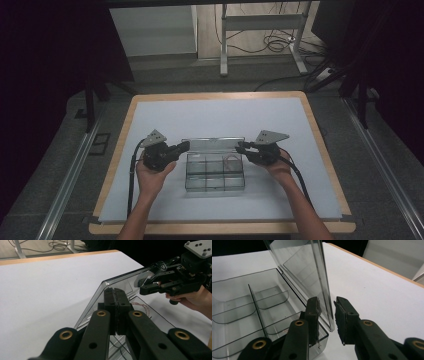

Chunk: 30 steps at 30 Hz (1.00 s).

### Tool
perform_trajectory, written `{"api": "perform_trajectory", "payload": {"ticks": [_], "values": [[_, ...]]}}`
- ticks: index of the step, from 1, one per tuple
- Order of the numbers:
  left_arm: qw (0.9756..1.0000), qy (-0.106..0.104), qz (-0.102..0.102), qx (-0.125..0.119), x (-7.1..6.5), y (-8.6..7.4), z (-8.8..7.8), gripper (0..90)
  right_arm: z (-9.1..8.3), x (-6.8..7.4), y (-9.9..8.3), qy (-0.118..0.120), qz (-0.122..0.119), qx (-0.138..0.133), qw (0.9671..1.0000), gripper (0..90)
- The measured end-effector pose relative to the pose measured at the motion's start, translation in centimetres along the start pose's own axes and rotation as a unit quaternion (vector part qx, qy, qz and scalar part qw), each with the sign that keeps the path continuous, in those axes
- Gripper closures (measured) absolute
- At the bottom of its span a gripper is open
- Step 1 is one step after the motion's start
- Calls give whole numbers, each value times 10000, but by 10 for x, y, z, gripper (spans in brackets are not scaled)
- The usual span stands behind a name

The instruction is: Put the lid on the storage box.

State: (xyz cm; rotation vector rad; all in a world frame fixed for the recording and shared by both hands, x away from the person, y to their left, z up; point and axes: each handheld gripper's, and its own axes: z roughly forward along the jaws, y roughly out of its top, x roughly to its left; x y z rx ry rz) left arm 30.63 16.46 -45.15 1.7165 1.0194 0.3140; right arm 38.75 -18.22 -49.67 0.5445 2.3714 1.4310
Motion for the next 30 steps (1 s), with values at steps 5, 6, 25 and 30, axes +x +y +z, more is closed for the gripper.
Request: {"api": "perform_trajectory", "payload": {"ticks": [5, 6, 25, 30], "values": [[10000, 5, -14, 15, 0, -3, 0, 900, -1, -1, -1, -44, 53, 20, 10000, 669], [10000, 0, -9, 19, 0, -3, 0, 900, -2, -1, -1, -42, 74, 20, 10000, 664], [10000, -20, 12, 65, 2, -8, -1, 900, -26, -2, -7, -146, 436, 27, 9989, 535], [10000, -29, 13, 74, 1, -8, -1, 900, -31, 1, -8, -172, 443, 2, 9989, 528]]}}
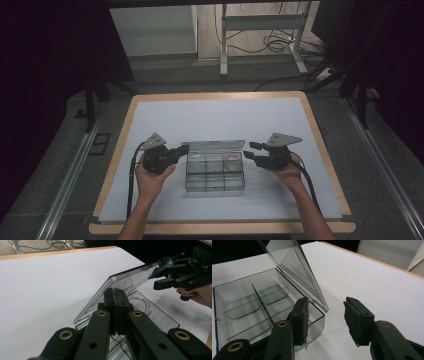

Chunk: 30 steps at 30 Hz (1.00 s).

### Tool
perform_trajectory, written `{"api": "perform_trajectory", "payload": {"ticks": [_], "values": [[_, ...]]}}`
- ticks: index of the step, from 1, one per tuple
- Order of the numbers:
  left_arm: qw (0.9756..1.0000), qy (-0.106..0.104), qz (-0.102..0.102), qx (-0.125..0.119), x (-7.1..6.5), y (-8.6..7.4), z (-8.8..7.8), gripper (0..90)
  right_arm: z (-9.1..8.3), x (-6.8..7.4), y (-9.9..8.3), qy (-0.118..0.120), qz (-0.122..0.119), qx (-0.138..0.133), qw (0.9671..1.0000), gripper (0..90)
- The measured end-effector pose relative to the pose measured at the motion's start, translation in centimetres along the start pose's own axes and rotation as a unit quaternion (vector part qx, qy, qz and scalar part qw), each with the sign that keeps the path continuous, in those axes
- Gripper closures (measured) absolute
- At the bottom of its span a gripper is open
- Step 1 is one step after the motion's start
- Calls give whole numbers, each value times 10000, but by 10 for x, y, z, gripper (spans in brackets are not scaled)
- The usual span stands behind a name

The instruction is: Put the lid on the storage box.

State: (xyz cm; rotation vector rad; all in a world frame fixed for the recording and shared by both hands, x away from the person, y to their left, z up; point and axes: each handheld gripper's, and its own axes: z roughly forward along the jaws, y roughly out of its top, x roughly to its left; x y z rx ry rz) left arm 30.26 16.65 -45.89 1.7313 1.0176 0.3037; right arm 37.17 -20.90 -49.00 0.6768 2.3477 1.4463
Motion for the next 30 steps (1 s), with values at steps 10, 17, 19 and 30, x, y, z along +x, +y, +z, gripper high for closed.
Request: {"api": "perform_trajectory", "payload": {"ticks": [10, 17, 19, 30], "values": [[10000, -4, 23, 8, -2, -2, 0, 900, -9, 5, -4, -70, 55, 47, 9999, 523], [10000, -23, 22, 6, -3, -5, -1, 900, -17, 10, -8, -141, 168, 73, 9997, 513], [10000, -26, 24, 0, -4, -6, -1, 900, -18, 11, -9, -166, 184, 110, 9996, 510], [10000, -65, 47, 15, -9, -11, -3, 900, -26, 19, -20, -263, 438, 254, 9984, 476]]}}
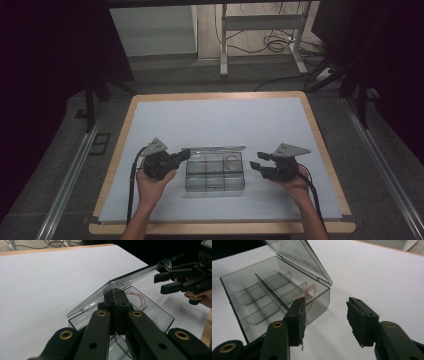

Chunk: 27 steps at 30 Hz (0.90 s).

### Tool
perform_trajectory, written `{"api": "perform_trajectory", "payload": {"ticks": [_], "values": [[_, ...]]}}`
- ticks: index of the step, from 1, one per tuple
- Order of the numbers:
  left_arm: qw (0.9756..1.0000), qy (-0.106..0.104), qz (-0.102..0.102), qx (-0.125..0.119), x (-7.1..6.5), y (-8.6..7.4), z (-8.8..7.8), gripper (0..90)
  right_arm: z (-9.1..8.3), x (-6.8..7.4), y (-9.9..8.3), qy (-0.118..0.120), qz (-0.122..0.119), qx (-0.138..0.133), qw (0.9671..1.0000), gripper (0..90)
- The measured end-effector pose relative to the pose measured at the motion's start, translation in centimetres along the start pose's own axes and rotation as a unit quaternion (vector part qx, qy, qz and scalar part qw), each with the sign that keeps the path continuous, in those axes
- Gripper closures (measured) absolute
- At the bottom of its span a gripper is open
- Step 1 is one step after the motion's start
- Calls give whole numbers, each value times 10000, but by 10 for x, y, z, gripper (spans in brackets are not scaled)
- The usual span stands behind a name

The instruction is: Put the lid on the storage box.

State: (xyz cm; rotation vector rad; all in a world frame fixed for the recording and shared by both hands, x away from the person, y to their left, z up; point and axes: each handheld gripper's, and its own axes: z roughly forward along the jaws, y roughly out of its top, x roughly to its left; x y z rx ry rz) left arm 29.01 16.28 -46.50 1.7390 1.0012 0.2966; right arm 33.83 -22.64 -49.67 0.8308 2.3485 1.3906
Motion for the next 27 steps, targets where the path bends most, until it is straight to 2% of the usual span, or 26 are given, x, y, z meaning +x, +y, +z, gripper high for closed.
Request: {"api": "perform_trajectory", "payload": {"ticks": [11, 17, 27], "values": [[10000, -50, -29, -7, -2, -5, 0, 900, -8, 3, -12, -246, 50, 245, 9994, 411], [10000, -47, -31, -21, -2, -6, -2, 900, -11, 1, -15, -264, 143, 213, 9993, 401], [9999, -79, -62, -20, -3, -8, -3, 900, -11, 1, -19, -292, 139, 301, 9990, 395]]}}
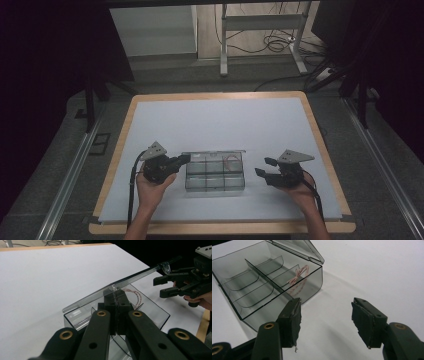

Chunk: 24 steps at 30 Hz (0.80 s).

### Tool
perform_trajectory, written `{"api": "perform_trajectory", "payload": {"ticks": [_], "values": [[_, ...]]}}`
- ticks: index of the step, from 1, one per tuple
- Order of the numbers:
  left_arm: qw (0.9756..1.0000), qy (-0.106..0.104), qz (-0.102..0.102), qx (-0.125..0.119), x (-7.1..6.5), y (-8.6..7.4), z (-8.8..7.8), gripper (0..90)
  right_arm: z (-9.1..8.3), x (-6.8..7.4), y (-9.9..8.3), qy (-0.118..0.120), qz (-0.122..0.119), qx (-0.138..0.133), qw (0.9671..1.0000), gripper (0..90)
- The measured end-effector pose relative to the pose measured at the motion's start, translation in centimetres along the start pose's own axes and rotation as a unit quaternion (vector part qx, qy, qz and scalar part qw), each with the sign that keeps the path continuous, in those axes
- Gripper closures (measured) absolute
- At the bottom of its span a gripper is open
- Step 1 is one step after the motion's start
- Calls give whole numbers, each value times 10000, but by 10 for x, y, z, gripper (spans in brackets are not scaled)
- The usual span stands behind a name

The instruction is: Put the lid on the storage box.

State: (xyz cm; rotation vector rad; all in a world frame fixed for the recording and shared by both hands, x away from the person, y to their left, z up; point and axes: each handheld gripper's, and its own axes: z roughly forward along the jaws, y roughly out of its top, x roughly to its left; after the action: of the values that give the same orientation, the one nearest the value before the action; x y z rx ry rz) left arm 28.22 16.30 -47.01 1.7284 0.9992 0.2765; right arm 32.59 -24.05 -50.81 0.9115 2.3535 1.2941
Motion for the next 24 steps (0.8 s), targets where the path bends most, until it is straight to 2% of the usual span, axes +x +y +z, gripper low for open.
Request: {"api": "perform_trajectory", "payload": {"ticks": [24], "values": [[9998, -163, 17, 114, -8, -20, -5, 900, -4, -1, -5, -49, -34, -49, 10000, 395]]}}
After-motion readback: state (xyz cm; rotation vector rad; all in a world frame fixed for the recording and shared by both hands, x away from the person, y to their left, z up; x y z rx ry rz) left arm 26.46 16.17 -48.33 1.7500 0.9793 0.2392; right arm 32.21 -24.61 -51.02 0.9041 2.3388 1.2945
